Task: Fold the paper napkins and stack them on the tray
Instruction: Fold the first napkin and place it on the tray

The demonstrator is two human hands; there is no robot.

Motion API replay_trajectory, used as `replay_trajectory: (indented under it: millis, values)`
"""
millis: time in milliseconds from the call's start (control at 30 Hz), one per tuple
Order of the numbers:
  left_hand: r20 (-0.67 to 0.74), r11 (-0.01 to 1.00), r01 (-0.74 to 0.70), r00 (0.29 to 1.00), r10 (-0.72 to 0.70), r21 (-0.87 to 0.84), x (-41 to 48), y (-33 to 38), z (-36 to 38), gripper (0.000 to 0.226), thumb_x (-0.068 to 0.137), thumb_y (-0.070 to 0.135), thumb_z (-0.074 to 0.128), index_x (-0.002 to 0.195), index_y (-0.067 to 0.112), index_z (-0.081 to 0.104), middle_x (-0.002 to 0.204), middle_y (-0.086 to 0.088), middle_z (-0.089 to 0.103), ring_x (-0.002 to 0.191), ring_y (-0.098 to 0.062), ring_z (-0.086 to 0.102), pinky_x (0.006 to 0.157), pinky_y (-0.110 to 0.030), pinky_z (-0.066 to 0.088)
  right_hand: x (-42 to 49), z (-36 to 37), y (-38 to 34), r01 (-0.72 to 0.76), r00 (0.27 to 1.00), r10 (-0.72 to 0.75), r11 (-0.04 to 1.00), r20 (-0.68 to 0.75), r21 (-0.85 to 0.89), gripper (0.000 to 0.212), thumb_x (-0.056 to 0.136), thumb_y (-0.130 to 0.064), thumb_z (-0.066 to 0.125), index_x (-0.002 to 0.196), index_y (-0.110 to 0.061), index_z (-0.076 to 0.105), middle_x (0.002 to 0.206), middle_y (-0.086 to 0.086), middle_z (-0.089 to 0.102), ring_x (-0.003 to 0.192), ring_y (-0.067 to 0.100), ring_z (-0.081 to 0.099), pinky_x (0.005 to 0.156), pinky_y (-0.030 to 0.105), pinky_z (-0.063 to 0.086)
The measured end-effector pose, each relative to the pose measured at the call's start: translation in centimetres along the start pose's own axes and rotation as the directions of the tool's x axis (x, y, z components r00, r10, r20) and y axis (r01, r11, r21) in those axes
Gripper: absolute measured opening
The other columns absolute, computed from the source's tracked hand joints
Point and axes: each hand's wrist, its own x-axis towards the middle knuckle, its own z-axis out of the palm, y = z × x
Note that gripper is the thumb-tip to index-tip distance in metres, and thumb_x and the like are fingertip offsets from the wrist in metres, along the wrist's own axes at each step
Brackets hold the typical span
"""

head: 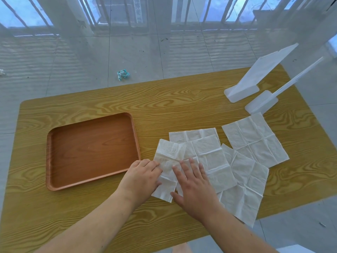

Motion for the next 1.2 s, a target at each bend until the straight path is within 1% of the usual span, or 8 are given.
replay_trajectory:
  millis: [300, 467, 600, 733, 800, 867, 967, 1200]
  values:
    - [-0.12, 0.997, -0.047, 0.992, 0.04, -0.059, 1.0, 0.2, 0.2, 0.009, 0.094, 0.027, 0.073, 0.087, 0.021, 0.074, 0.089, 0.003, 0.072, 0.087, -0.024, 0.066, 0.078, -0.041, 0.057, 0.6, -1.2, -0.2, 0.011, 0.999, -0.007, 0.997, -0.053, 0.079, 0.061, 0.101, -0.054, 0.052, 0.154, -0.024, 0.041, 0.168, 0.008, 0.035, 0.162, 0.033, 0.009, 0.132, 0.049, 0.005]
    - [-0.155, 0.936, 0.057, 0.981, -0.117, -0.346, 1.3, 0.4, -1.9, 0.01, 0.095, 0.033, 0.07, 0.092, 0.023, 0.074, 0.098, 0.009, 0.074, 0.101, -0.018, 0.067, 0.092, -0.038, 0.053, 1.4, -2.7, 0.2, -0.046, 0.991, 0.092, 0.918, -0.099, 0.393, 0.044, 0.099, -0.045, 0.063, 0.139, -0.026, 0.059, 0.164, -0.002, 0.041, 0.163, 0.021, 0.007, 0.131, 0.037, 0.009]
    - [0.0, 0.658, 0.272, 0.924, -0.382, -0.702, 2.3, 0.1, -5.1, 0.015, 0.088, 0.052, 0.066, 0.091, 0.037, 0.07, 0.098, 0.02, 0.073, 0.094, -0.005, 0.063, 0.081, -0.026, 0.05, 2.6, -7.0, 0.5, -0.127, 0.968, 0.249, 0.609, -0.037, 0.783, 0.008, 0.091, -0.029, 0.073, 0.098, -0.029, 0.074, 0.125, -0.007, 0.074, 0.139, 0.009, 0.05, 0.11, 0.011, 0.032]
    - [0.381, -0.038, 0.392, 0.859, -0.342, -0.919, 4.1, -0.8, -8.7, 0.036, 0.077, 0.044, 0.087, 0.107, 0.031, 0.072, 0.102, 0.008, 0.082, 0.09, -0.011, 0.076, 0.074, -0.023, 0.056, 4.0, -12.1, 1.7, -0.185, 0.955, 0.247, 0.075, 0.161, 0.98, 0.024, 0.083, -0.026, 0.076, 0.102, -0.011, 0.077, 0.103, 0.025, 0.076, 0.092, 0.031, 0.071, 0.087, 0.054, 0.058]
    - [0.439, -0.217, 0.394, 0.87, -0.225, -0.893, 5.0, -1.0, -9.7, 0.051, 0.079, 0.033, 0.088, 0.123, 0.016, 0.07, 0.113, -0.003, 0.083, 0.108, -0.019, 0.077, 0.089, -0.029, 0.058, 4.7, -13.7, 2.3, -0.179, 0.955, 0.221, -0.096, 0.197, 0.979, 0.027, 0.085, -0.021, 0.077, 0.107, -0.006, 0.074, 0.105, 0.028, 0.075, 0.092, 0.035, 0.072, 0.089, 0.06, 0.058]
    - [0.478, -0.249, 0.429, 0.857, -0.192, -0.868, 5.5, -0.7, -10.2, 0.051, 0.083, 0.028, 0.089, 0.127, 0.008, 0.07, 0.119, -0.012, 0.081, 0.112, -0.028, 0.076, 0.095, -0.036, 0.06, 5.5, -14.5, 2.7, -0.182, 0.951, 0.218, -0.181, 0.22, 0.966, 0.016, 0.092, -0.016, 0.074, 0.107, -0.009, 0.073, 0.1, 0.019, 0.075, 0.091, 0.032, 0.07, 0.085, 0.057, 0.058]
    - [0.535, -0.284, 0.464, 0.798, -0.276, -0.839, 6.2, -0.1, -10.1, 0.026, 0.096, 0.022, 0.078, 0.118, 0.01, 0.075, 0.109, -0.011, 0.083, 0.099, -0.028, 0.08, 0.074, -0.031, 0.063, 6.6, -14.8, 3.1, -0.232, 0.937, 0.205, -0.237, 0.282, 0.943, 0.013, 0.102, -0.013, 0.064, 0.111, -0.012, 0.073, 0.1, 0.01, 0.078, 0.086, 0.025, 0.072, 0.08, 0.05, 0.058]
    - [0.545, -0.284, 0.465, 0.73, -0.413, -0.838, 6.3, -0.8, -9.8, 0.02, 0.104, 0.025, 0.064, 0.123, 0.023, 0.071, 0.105, -0.004, 0.083, 0.084, -0.02, 0.075, 0.072, -0.039, 0.057, 8.0, -14.3, 3.5, -0.398, 0.911, 0.103, -0.034, 0.399, 0.917, 0.03, 0.104, -0.007, 0.054, 0.119, -0.023, 0.075, 0.099, 0.005, 0.081, 0.08, 0.024, 0.071, 0.058, 0.034, 0.055]
